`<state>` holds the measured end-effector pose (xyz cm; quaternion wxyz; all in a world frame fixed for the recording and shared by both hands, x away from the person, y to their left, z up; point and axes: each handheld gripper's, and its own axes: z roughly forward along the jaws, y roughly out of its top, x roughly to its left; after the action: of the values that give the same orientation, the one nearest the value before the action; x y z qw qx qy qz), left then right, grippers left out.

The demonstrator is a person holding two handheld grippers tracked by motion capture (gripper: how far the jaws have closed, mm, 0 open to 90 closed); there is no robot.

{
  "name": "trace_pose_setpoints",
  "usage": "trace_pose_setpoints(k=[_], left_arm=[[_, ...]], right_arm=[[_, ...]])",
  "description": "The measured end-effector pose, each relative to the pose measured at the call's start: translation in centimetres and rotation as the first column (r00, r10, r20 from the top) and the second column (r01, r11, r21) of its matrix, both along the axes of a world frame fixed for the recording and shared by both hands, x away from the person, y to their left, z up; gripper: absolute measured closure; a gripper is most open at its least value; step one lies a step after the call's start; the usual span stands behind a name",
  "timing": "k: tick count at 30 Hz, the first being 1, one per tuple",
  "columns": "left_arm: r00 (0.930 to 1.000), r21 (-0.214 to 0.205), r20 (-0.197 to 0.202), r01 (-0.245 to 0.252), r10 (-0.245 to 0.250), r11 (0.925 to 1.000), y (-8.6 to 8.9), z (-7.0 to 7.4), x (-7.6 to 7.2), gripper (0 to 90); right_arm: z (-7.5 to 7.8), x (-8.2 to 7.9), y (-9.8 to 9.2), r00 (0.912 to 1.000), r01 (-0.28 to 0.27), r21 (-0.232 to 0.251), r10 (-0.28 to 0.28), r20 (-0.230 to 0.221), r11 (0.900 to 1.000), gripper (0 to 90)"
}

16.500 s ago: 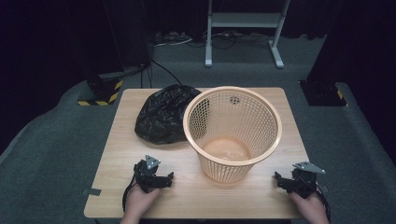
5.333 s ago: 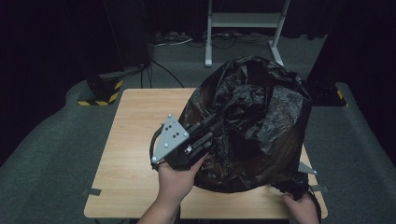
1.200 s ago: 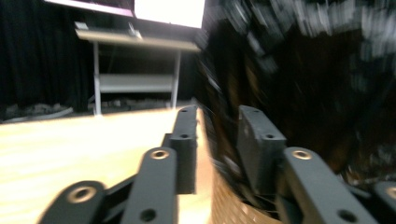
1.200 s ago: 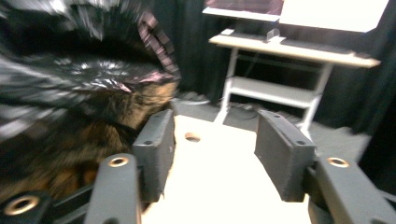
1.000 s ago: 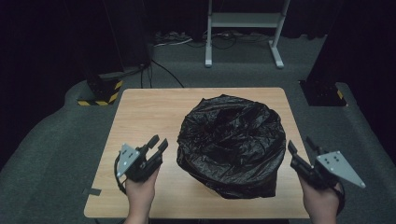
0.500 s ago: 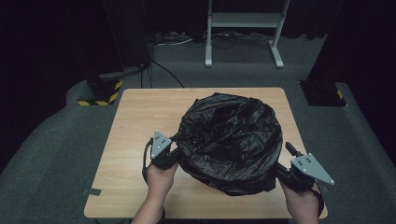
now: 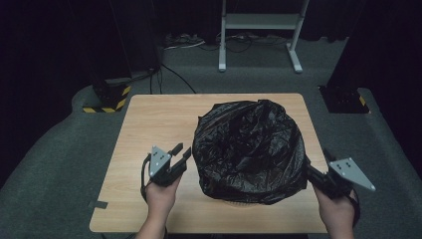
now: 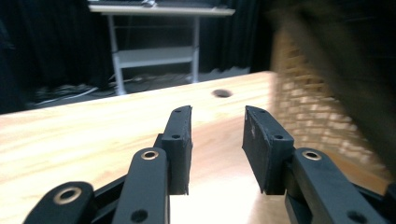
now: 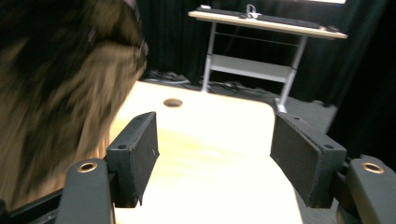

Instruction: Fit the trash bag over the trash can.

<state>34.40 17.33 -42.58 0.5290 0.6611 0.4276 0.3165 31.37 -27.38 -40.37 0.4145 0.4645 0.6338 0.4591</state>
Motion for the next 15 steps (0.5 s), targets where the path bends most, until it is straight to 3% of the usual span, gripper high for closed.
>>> trace_pose_setpoints(k=[2, 4, 7, 8, 14, 15], left_arm=[[1.0000, 0.014, -0.003, -0.001, 0.001, 0.9999, -0.4, 0.0, 0.9, 61.6], [0.9994, 0.012, -0.013, 0.033, -0.033, 0.9994, -1.8, -0.2, 2.6, 60.7], [0.9981, 0.005, 0.012, 0.060, -0.060, 0.9982, -2.7, -0.3, 2.5, 60.5], [0.9961, 0.001, 0.035, 0.081, -0.081, 0.9967, -3.2, -0.4, 1.8, 60.6], [0.9954, -0.006, 0.043, 0.086, -0.086, 0.9963, -3.6, -0.7, -0.4, 60.7], [0.9960, 0.009, 0.050, 0.074, -0.074, 0.9972, -4.0, -0.9, -1.6, 62.2]], right_arm=[[-0.3, -0.9, 0.0, 1.0000, 0.008, -0.002, -0.008, -0.001, 1.0000, 31.7], [-1.3, -3.1, 0.5, 0.9999, 0.007, 0.003, -0.007, -0.015, 1.0000, 31.5], [-1.8, -3.8, 1.1, 0.9996, -0.004, 0.007, 0.004, -0.027, 1.0000, 31.3], [-2.3, -4.0, 1.9, 0.9993, -0.021, -0.009, 0.021, -0.030, 0.9997, 31.2], [-2.3, -2.7, 3.0, 0.9978, -0.063, -0.032, 0.062, -0.024, 0.9975, 30.9], [-2.0, -2.0, 3.4, 0.9982, -0.060, -0.046, 0.060, -0.008, 0.9971, 33.4]])
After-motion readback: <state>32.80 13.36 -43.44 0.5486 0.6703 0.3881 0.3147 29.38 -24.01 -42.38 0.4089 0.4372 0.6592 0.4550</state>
